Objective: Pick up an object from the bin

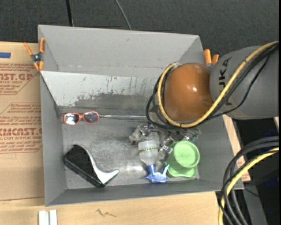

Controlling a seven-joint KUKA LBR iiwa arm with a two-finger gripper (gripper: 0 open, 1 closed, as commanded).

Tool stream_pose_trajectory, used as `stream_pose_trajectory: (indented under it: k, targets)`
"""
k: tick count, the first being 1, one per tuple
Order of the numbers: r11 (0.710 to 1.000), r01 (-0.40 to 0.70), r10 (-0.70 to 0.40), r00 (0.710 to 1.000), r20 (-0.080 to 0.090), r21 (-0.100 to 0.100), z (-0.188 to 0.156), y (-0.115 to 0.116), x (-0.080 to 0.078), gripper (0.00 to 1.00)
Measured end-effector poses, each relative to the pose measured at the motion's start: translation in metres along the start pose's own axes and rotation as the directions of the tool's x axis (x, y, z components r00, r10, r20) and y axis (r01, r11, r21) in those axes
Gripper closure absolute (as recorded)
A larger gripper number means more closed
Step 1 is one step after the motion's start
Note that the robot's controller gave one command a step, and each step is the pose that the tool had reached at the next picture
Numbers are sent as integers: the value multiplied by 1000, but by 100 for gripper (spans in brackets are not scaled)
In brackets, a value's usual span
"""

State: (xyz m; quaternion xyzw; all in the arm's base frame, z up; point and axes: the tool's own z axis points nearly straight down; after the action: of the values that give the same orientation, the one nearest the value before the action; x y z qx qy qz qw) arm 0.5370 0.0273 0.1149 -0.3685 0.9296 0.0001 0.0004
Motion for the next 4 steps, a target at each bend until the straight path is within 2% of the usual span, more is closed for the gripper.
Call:
stream_pose_trajectory:
  k: [1,2,3,4]
  targets:
    - [981,-196,196,981,2,-1,3,-46,-2,100]
    - [981,-196,196,981,2,-1,3,-46,-2,0]
    - [981,-196,196,981,1,-1,3,-46,-2,0]
    - [926,377,-377,926,0,7,37,-37,-21,100]
